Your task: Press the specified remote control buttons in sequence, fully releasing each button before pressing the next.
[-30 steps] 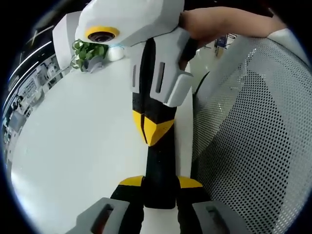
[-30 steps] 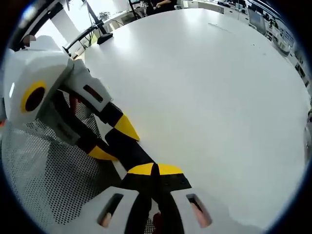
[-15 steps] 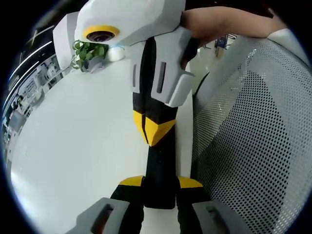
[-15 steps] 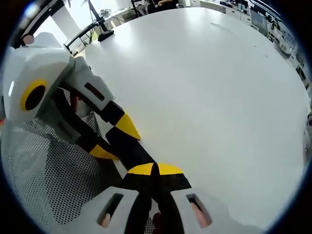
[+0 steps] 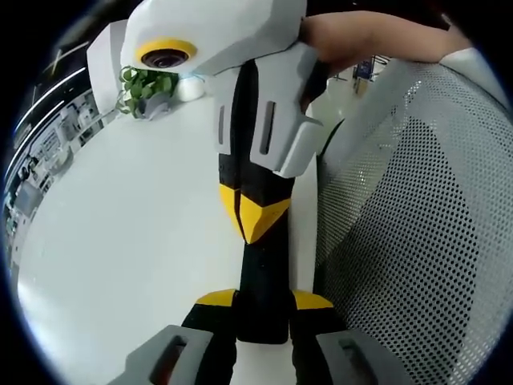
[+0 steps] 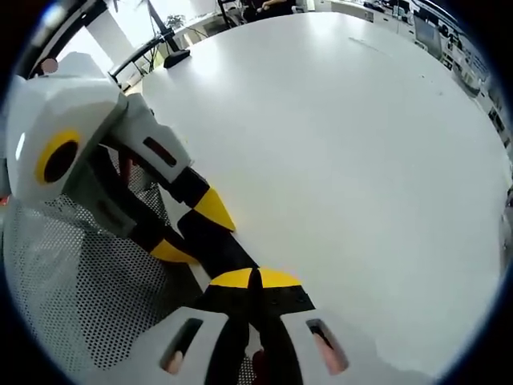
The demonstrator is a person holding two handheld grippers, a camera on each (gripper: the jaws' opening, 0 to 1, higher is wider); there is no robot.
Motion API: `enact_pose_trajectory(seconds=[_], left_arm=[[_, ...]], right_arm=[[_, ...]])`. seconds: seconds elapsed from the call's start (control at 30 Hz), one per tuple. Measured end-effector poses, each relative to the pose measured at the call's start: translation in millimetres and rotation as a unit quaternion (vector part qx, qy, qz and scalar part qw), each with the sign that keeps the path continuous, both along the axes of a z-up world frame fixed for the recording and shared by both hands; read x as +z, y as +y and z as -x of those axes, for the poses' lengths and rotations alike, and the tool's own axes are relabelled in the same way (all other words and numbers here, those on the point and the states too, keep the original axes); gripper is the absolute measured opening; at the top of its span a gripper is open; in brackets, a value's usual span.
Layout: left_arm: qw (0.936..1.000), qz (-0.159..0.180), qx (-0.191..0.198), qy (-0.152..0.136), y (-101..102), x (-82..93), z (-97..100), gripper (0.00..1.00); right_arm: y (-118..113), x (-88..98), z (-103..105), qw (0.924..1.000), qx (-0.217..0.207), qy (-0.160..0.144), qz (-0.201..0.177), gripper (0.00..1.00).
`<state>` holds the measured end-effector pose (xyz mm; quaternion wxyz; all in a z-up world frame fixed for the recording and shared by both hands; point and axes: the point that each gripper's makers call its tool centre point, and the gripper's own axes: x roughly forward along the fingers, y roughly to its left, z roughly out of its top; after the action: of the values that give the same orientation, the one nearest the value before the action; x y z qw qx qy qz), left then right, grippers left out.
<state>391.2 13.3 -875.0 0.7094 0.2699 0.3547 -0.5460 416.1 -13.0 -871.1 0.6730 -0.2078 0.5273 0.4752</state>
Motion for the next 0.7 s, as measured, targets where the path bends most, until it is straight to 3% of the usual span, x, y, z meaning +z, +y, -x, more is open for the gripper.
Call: enact_pose_trajectory(seconds=[0.5,0.7], left_arm=[[1.0,-0.003,-0.002,0.0,0.3,-0.7,0.5,0.24],[1.0,-0.001,-0.002,0.0,0.3,-0.6,0.8,0.24]], right_arm=[[1.0,-1.4,-1.2,0.9999,0.009,-0.014,-0.001,0.0],[0.1,-1.3,-0.9,1.0,-0.002,-0.002,0.003,0.0]])
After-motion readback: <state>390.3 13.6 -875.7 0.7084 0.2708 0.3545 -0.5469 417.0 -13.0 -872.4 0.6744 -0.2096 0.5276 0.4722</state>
